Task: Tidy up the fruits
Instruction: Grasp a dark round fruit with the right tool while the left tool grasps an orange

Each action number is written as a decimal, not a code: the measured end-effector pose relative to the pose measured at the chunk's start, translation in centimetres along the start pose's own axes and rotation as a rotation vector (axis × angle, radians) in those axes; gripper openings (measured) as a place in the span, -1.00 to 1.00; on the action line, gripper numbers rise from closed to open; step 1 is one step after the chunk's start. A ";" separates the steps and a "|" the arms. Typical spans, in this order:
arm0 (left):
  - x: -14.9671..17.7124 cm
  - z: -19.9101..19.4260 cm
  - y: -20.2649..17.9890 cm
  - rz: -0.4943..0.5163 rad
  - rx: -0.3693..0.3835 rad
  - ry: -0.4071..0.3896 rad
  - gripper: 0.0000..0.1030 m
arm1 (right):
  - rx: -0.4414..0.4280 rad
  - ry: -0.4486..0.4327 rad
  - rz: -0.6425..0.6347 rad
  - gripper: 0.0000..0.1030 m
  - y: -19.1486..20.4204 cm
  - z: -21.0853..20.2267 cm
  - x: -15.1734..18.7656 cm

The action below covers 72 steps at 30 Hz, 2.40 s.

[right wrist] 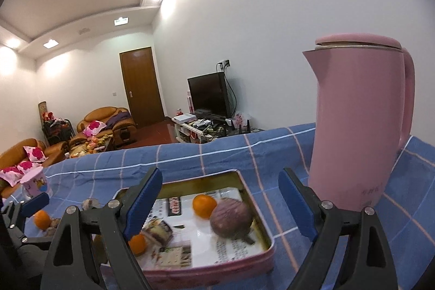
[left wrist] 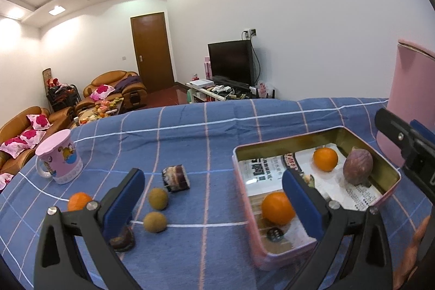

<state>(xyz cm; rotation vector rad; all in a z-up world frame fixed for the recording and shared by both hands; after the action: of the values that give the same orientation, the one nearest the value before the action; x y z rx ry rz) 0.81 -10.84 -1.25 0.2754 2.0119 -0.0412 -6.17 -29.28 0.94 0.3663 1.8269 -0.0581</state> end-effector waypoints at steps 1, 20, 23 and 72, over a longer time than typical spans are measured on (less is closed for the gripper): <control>0.1 -0.1 0.4 -0.006 -0.001 -0.001 1.00 | -0.003 0.000 0.001 0.71 0.2 -0.2 0.1; 1.3 0.4 8.5 -0.034 -0.059 0.030 1.00 | -0.067 0.035 -0.020 0.71 7.3 -1.5 1.8; 1.4 0.7 9.8 -0.034 -0.076 0.037 1.00 | -0.093 0.046 -0.027 0.71 8.7 -1.4 2.0; 2.5 4.1 24.2 -0.143 0.003 0.208 0.99 | -0.496 0.580 -0.185 -0.20 26.9 4.9 9.9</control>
<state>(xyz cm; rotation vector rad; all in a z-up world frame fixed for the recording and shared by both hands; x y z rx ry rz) 8.55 12.56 -3.07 0.1418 2.2357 -0.1089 3.47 -2.74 -5.80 -0.1605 2.3554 0.4059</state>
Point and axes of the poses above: each gripper's, at about its wrist camera, not at the fingertips, and z roughly the way its jaws point, y to its left, x to its underside, the point moved 3 cm from there along z, roughly the way its jaws point
